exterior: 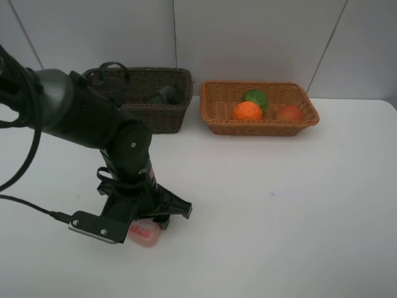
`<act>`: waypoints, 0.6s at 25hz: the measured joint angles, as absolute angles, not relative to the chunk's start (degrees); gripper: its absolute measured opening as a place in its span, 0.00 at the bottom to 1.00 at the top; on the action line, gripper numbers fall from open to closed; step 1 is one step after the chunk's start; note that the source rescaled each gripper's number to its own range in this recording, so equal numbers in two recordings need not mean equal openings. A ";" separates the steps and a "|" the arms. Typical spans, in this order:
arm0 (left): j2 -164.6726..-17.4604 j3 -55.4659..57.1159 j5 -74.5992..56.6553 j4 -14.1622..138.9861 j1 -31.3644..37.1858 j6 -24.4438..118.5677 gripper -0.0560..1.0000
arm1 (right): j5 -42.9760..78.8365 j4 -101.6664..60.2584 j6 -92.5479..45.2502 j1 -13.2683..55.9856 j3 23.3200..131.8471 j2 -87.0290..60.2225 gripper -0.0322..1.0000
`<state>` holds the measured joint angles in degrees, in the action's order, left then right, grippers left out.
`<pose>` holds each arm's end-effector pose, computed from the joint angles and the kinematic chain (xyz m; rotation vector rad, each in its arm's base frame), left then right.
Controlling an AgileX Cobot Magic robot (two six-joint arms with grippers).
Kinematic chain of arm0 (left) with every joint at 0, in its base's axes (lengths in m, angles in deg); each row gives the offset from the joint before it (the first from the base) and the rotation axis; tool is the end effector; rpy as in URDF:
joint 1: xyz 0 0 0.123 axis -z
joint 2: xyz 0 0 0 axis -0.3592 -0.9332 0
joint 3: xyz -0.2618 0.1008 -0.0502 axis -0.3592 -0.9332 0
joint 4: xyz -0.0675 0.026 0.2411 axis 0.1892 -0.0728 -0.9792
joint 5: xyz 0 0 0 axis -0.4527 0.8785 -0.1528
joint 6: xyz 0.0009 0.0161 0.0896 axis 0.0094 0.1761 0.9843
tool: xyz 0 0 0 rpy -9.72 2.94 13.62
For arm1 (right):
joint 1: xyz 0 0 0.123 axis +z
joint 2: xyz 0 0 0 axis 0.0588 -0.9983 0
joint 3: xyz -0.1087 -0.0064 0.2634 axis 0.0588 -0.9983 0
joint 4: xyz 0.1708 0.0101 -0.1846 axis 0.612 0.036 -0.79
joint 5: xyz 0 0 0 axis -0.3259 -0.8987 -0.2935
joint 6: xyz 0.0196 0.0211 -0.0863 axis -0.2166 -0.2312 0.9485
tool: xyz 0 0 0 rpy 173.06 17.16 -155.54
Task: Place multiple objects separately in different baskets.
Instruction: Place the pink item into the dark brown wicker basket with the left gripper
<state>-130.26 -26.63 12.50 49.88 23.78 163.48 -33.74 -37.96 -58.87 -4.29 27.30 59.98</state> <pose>0.2258 -0.2253 0.0863 3.0052 -0.3815 0.1917 -0.0090 -0.0127 0.2839 0.2422 1.9956 -0.0673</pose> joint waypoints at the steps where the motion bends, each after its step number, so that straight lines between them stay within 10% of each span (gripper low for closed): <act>1: -130.26 -26.63 11.94 50.82 23.78 162.67 0.66 | -33.74 -37.96 -58.87 -4.29 27.30 59.98 0.88; 15: -128.00 -21.88 17.85 65.69 21.01 154.03 0.66 | -33.74 -37.96 -58.87 -4.29 27.30 59.98 0.88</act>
<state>-128.00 -21.88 17.85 65.69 21.01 154.03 -33.74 -37.96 -58.87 -4.29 27.30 59.98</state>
